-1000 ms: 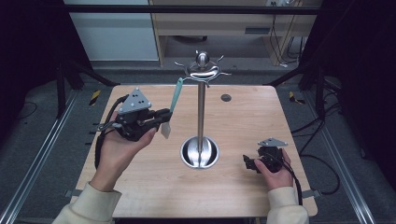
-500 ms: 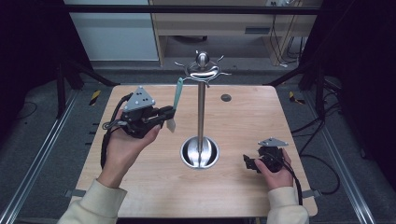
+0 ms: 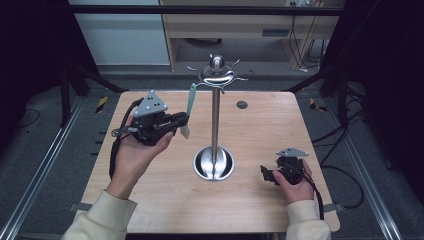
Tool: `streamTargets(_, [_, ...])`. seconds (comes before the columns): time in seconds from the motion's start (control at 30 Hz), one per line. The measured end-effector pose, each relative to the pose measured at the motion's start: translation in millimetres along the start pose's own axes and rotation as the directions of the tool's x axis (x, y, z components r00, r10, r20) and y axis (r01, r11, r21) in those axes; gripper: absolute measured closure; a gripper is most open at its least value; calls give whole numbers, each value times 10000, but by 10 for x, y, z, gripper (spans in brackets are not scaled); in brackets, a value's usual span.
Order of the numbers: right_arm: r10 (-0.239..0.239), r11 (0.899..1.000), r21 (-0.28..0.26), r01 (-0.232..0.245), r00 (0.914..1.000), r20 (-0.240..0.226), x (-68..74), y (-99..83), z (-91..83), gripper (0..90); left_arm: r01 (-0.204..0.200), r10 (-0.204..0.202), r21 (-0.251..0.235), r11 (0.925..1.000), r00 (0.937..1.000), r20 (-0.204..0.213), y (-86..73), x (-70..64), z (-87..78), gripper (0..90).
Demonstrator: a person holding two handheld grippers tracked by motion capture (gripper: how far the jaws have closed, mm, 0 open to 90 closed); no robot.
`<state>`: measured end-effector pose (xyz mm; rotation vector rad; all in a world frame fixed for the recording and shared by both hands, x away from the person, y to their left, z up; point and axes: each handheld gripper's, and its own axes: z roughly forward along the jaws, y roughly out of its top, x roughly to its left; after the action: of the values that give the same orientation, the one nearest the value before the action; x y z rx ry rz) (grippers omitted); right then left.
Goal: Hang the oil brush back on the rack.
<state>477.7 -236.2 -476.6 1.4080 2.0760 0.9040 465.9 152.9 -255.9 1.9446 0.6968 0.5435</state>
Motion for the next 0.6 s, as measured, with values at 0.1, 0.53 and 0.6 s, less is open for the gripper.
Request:
streamTargets(0.1, [53,10000,12,-53,10000,-18,2,1,-3,83,-33,34,78,10000,10000,-17,15,7,5,817])
streamTargets(0.53, [55,10000,-7,-55,10000,-18,1,3,-7,82,146,-146,28,9999,9998,134,20,26,40,814])
streamTargets(0.6, [64,10000,-8,-64,10000,-24,1,3,-7,82,89,-90,60,9999,9999,95,20,25,31,810])
